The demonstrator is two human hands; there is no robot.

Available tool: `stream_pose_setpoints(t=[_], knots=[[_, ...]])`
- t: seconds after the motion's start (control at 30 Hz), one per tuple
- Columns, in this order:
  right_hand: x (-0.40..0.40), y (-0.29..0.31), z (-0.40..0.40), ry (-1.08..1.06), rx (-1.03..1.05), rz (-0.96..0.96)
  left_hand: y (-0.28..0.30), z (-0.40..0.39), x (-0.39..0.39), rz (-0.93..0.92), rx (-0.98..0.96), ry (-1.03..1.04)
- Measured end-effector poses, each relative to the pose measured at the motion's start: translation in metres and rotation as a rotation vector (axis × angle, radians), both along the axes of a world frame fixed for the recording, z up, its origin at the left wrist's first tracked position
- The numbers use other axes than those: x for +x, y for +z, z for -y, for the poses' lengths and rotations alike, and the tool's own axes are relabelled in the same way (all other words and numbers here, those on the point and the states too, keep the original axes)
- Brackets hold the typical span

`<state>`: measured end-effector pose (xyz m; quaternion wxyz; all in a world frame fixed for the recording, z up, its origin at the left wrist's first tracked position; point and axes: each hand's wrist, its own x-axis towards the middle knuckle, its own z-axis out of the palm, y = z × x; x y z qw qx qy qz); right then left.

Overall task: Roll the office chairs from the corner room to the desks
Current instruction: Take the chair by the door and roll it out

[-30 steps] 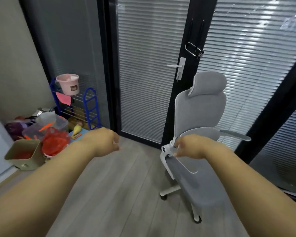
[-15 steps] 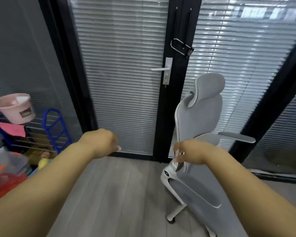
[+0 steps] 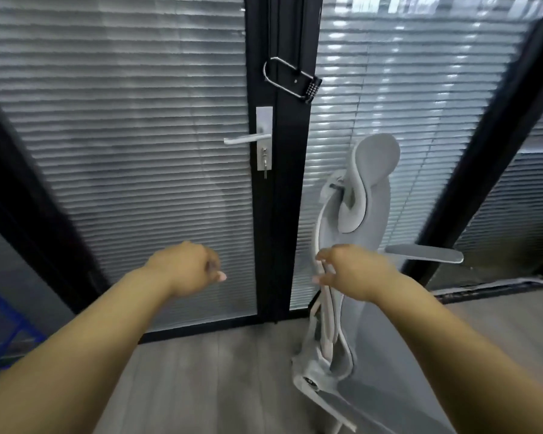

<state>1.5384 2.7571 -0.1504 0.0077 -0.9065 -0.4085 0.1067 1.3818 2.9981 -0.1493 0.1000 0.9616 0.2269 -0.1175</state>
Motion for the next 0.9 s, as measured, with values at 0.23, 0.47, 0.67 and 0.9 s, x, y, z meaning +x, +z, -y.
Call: stream_pose_setpoints(t=[0.23, 0.47, 0.67, 0.9], knots=[[0.062, -0.013, -0.069, -0.279, 0.183, 0.083, 0.001, -0.066, 0.097, 0.038, 0.005, -0.137], [0.101, -0.036, -0.113, -0.524, 0.143, 0.079, -0.020, -0.090, 0.181, 0.041, -0.083, -0.326], [0.103, -0.044, -0.121, -0.650, 0.095, 0.138, -0.031, -0.101, 0.254, 0.096, -0.165, -0.588], [0.066, -0.050, -0.112, -0.753, 0.104, 0.152, -0.039, -0.093, 0.315, 0.201, -0.239, -0.864]])
